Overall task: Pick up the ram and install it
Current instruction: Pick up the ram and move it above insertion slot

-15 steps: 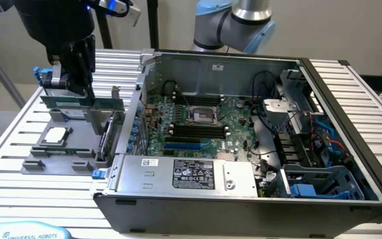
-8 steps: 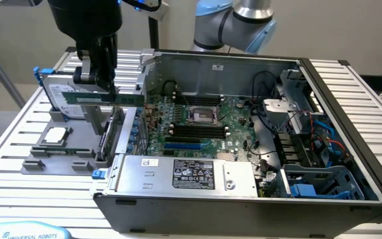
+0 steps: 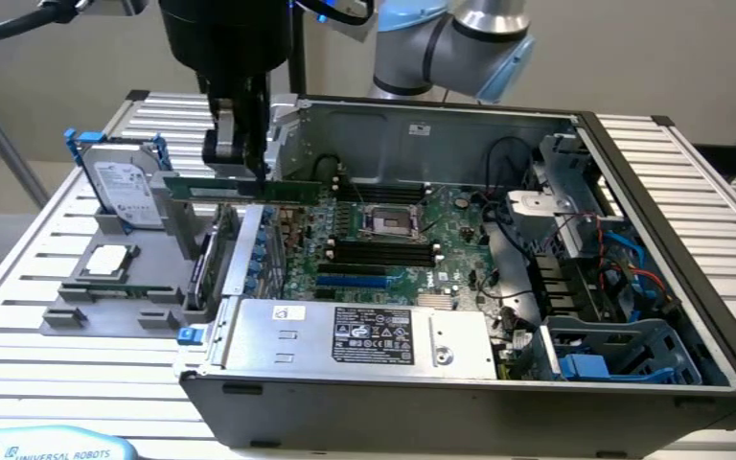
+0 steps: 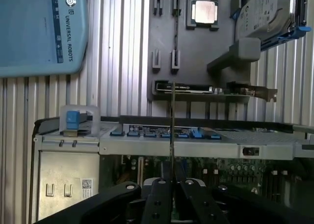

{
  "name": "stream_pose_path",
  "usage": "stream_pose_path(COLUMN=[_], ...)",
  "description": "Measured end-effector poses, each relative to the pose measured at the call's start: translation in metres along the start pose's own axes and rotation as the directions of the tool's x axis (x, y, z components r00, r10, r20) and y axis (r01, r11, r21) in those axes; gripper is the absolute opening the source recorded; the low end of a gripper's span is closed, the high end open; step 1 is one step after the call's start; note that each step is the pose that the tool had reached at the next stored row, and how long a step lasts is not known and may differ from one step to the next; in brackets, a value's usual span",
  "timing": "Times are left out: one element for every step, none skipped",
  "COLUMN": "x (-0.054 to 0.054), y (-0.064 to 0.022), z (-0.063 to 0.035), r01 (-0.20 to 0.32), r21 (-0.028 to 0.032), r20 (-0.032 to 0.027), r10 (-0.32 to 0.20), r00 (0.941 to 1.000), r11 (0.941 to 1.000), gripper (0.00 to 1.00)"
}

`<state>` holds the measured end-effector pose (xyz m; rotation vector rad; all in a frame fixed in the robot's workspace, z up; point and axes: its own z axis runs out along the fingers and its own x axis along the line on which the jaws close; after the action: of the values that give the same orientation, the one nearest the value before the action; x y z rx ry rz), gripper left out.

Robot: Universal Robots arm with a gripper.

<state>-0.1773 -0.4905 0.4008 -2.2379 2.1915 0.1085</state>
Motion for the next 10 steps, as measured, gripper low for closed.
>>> stream_pose_path(x=[0.0,0.0,0.0,0.0,0.0,0.001,0.001,0.001,0.001,0.0], y=[-0.0046,-0.0091,-0.0136,-0.0184,-0.0229,-0.0274,-0.0318,-0.0363,-0.0409,-0.0454], z=[-0.0002,-0.0004,-0.0006,-0.0008,-0.0009,-0.0011,-0.0012,-0.0011,-0.001,-0.0007], r01=[0.0,0.0,0.0,0.0,0.0,0.0,0.0,0.0,0.0,0.0], r21=[0.0,0.0,0.0,-0.0001,-0.0002,-0.0003,-0.0002,-0.0003,-0.0003,-0.0005], r20=[0.0006,0.0011,0.0013,0.0017,0.0019,0.0021,0.0025,0.0028,0.0028,0.0028], r10=[0.0,0.0,0.0,0.0,0.0,0.0,0.0,0.0,0.0,0.0], r00=[1.0,1.0,1.0,1.0,1.0,1.0,1.0,1.0,1.0,1.0], r11=[1.0,1.0,1.0,1.0,1.0,1.0,1.0,1.0,1.0,1.0], gripper=[0.13,0.13,0.13,0.13,0.13,0.13,0.13,0.13,0.13,0.13])
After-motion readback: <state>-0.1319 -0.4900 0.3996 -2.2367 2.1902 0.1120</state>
